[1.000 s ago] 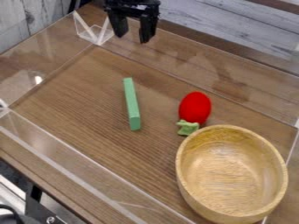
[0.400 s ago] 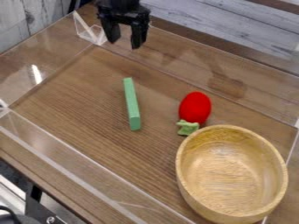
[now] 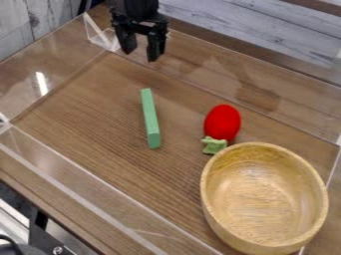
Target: Move the red object to the right side of the table
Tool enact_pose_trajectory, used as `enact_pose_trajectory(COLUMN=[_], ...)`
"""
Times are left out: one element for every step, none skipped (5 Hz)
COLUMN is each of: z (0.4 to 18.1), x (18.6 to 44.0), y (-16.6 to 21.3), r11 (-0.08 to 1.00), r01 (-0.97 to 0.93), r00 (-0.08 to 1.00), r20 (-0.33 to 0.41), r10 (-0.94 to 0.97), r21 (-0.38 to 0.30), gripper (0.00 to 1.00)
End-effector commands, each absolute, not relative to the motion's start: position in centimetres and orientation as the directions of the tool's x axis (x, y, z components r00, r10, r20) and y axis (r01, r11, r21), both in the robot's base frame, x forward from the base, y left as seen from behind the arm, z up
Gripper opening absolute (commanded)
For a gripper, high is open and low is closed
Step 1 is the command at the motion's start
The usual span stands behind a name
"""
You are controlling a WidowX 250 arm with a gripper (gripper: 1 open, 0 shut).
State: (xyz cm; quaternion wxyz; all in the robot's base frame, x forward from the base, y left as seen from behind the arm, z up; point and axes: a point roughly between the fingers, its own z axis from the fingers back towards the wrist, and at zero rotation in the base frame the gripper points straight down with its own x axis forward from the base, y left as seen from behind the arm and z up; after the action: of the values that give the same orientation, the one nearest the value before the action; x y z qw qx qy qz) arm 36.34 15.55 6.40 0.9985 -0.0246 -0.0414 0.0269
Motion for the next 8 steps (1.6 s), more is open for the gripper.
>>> enact_pose_trajectory(z=[8.1,8.1,8.0,8.5,9.1,8.5,8.2,9.1], x=[36.8,36.4,36.3,37.1,37.3,35.9,34.7,35.4], y=[17.3,17.1,16.8,17.8,18.9,19.7,20.4,20.3], r11=[0.998,0.996,0.992,0.987,0.983,0.983,0.981,0.988], r01=[-0.061,-0.094,-0.123,-0.158,-0.182,-0.18,-0.186,-0.149], r00=[0.988,0.985,0.981,0.976,0.972,0.973,0.973,0.977], r20=[0.143,0.146,0.15,0.153,0.153,0.15,0.15,0.159], r10=[0.063,0.095,0.122,0.154,0.176,0.173,0.177,0.14], r21=[-0.015,-0.009,0.0,0.008,0.021,0.039,0.05,0.047], gripper=[1.0,1.0,1.0,1.0,1.0,1.0,1.0,1.0])
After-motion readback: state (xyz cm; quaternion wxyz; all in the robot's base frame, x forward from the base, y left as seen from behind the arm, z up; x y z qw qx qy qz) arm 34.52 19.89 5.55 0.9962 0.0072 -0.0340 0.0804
